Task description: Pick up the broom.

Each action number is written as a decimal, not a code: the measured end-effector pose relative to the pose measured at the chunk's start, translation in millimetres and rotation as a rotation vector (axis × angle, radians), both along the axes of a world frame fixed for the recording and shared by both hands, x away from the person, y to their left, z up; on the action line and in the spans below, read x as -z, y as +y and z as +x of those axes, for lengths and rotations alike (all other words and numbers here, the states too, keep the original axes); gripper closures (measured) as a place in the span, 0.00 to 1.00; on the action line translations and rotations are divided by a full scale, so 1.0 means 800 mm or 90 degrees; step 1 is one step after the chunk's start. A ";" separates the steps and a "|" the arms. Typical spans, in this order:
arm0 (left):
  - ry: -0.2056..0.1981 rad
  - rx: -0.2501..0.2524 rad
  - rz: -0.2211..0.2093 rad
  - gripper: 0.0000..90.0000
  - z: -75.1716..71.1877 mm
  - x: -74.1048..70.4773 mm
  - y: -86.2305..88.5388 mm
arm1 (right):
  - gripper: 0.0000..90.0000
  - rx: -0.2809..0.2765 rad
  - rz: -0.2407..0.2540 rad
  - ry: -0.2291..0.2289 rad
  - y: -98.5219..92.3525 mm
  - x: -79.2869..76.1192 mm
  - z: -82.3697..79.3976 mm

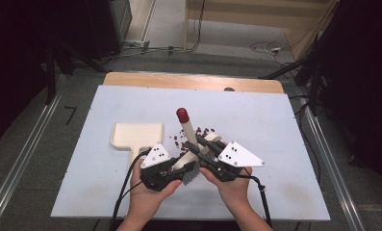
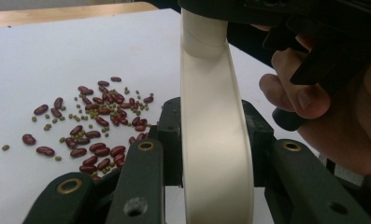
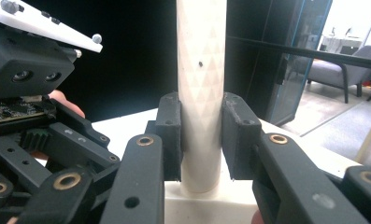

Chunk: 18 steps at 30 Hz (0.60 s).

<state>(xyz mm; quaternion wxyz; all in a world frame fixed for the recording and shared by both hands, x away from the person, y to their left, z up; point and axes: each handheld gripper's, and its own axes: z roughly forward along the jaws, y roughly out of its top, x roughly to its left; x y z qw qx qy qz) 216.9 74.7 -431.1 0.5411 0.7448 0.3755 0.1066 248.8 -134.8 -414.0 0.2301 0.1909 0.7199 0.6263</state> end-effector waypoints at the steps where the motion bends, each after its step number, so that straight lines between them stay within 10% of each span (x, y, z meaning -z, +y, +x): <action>1: -0.003 0.000 0.010 0.76 0.000 0.000 0.000 | 0.77 0.004 -0.003 0.001 0.001 0.000 -0.001; 9: -0.029 0.012 0.049 0.76 -0.001 -0.005 0.010 | 0.76 -0.002 -0.004 0.027 0.003 -0.004 -0.003; 18: -0.046 0.064 0.055 0.76 0.006 -0.011 0.045 | 0.44 -0.087 -0.050 0.114 -0.029 -0.029 0.021</action>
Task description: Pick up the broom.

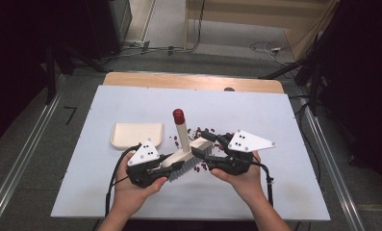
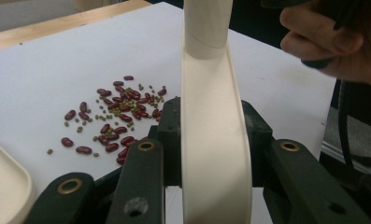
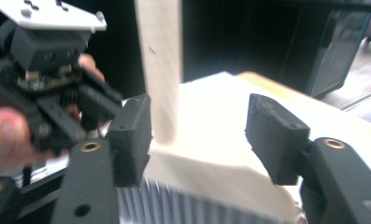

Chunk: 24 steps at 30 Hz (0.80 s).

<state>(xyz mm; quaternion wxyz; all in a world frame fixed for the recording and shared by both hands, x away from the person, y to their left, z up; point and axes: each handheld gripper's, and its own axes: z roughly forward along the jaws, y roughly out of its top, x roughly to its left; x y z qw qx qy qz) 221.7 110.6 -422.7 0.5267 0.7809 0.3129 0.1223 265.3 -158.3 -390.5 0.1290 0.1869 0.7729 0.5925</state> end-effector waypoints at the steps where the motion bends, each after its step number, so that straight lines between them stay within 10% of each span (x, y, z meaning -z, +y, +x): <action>1: -0.004 0.006 0.005 0.76 0.000 -0.001 0.004 | 0.42 -0.007 -0.007 0.009 -0.004 -0.002 0.003; 12: -0.032 0.156 -0.004 0.76 -0.001 0.003 0.035 | 0.37 -0.089 -0.104 0.041 -0.034 -0.002 0.024; 24: -0.010 0.247 0.056 0.76 -0.006 0.009 0.018 | 0.48 -0.268 -0.199 0.097 -0.004 0.020 0.015</action>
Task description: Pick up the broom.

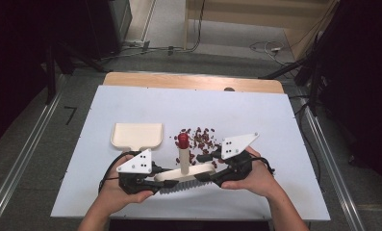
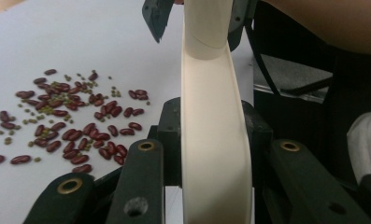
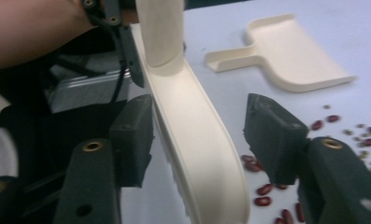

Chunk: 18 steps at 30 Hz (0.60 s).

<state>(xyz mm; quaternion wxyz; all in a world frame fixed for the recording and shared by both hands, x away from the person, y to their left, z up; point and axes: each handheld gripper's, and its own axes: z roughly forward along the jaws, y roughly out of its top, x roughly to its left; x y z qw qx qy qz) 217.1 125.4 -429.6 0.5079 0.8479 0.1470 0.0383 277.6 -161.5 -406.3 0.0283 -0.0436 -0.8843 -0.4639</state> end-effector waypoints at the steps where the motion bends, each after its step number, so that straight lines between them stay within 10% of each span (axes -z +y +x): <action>1: 0.001 0.004 0.005 0.76 0.000 0.000 -0.002 | 0.50 -0.011 -0.005 0.007 0.001 0.002 -0.001; 11: 0.016 0.029 0.016 0.76 -0.001 0.003 -0.010 | 0.62 -0.091 -0.035 0.053 0.011 0.018 0.000; 18: 0.034 0.056 0.016 0.76 0.000 0.006 -0.008 | 0.73 -0.137 -0.049 0.035 0.016 0.024 -0.005</action>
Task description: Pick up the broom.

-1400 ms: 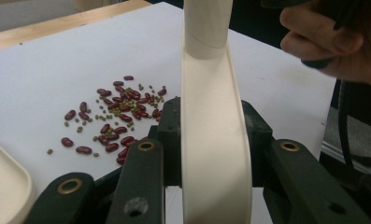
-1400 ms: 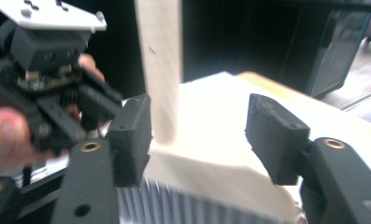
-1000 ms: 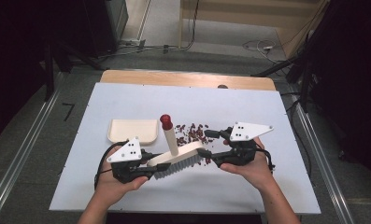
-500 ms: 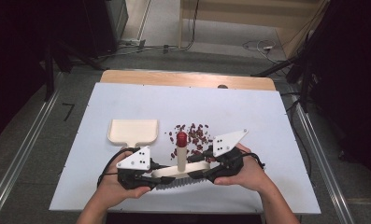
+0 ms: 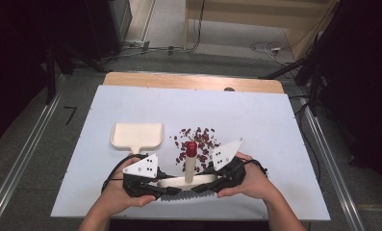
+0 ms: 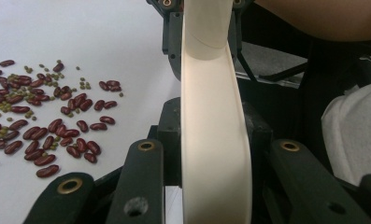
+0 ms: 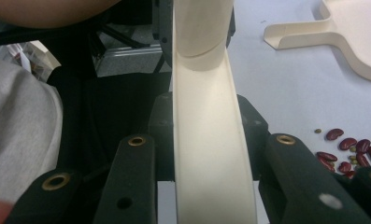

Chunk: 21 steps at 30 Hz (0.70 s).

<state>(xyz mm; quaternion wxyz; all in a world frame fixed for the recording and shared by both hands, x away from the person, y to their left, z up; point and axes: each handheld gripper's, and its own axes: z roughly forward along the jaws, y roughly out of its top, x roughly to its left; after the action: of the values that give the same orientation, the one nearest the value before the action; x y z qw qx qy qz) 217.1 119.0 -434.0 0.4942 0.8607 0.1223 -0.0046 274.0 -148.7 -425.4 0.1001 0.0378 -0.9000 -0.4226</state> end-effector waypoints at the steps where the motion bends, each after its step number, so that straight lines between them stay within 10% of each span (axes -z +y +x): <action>1: 0.005 0.001 -0.003 0.76 0.000 0.001 0.001 | 0.73 -0.001 -0.001 -0.001 0.000 0.000 0.000; 8: -0.030 -0.034 -0.040 0.70 0.005 0.003 0.011 | 0.73 0.048 -0.003 0.006 0.004 -0.006 -0.004; 21: -0.031 -0.251 -0.157 0.15 0.013 0.001 0.069 | 0.73 0.157 0.032 -0.026 -0.021 -0.014 0.012</action>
<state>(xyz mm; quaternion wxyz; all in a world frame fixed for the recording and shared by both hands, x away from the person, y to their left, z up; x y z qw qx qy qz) 227.4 174.4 -434.4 0.5897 0.7531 0.2749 0.0978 283.5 -165.7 -414.0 0.0281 -0.0622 -0.8887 -0.4533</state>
